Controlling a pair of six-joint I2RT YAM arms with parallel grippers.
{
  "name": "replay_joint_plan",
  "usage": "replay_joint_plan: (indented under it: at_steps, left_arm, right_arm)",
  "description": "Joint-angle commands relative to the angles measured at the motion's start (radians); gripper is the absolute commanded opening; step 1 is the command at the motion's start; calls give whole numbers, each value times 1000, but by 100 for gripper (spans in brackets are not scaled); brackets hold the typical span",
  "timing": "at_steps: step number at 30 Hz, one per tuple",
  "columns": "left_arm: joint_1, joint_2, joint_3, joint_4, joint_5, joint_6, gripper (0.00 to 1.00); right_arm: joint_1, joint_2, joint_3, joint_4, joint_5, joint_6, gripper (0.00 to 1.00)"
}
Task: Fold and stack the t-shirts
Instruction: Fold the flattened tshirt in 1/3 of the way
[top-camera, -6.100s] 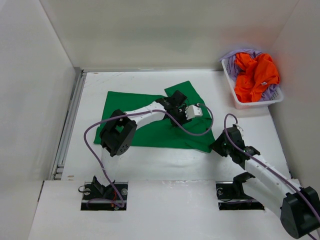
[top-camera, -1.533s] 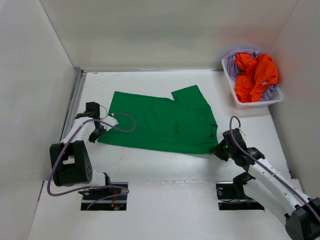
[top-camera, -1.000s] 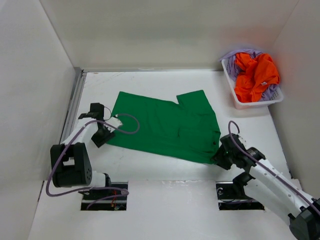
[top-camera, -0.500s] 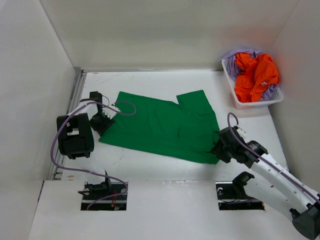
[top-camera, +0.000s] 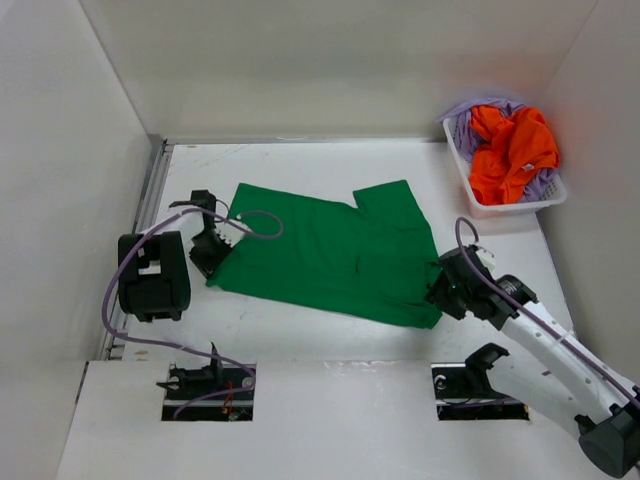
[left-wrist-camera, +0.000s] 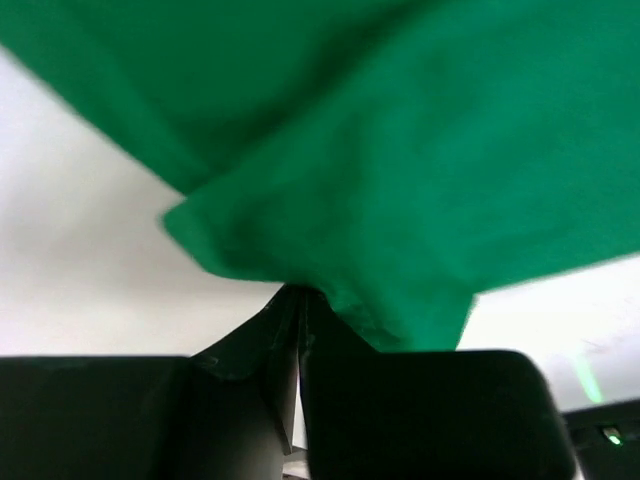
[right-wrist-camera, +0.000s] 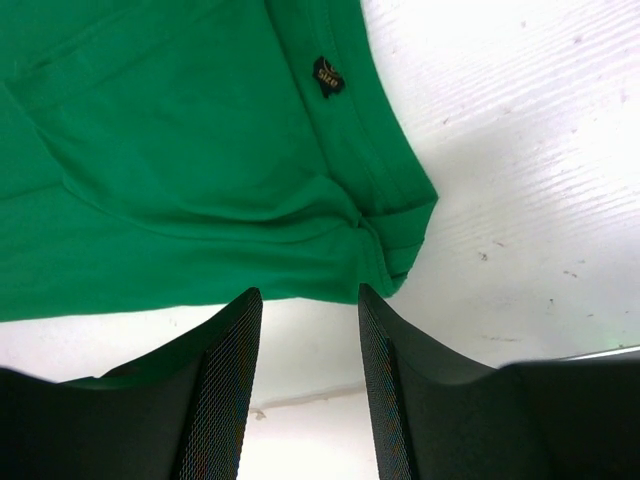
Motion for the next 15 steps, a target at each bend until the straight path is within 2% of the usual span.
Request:
replay_joint_plan:
  at_steps: [1,12,15]
  left_arm:
    - [-9,-51,-65,-77,72,-58,0]
    - [33,-164,-145,-125,-20,-38,1]
    - [46,-170,-96,-79,-14,-86,14]
  right_arm:
    - [-26,-11,50,-10,23,-44,48]
    - [-75,32,79,45,17,-121,48]
    - [-72,55,90,61,11,-137,48]
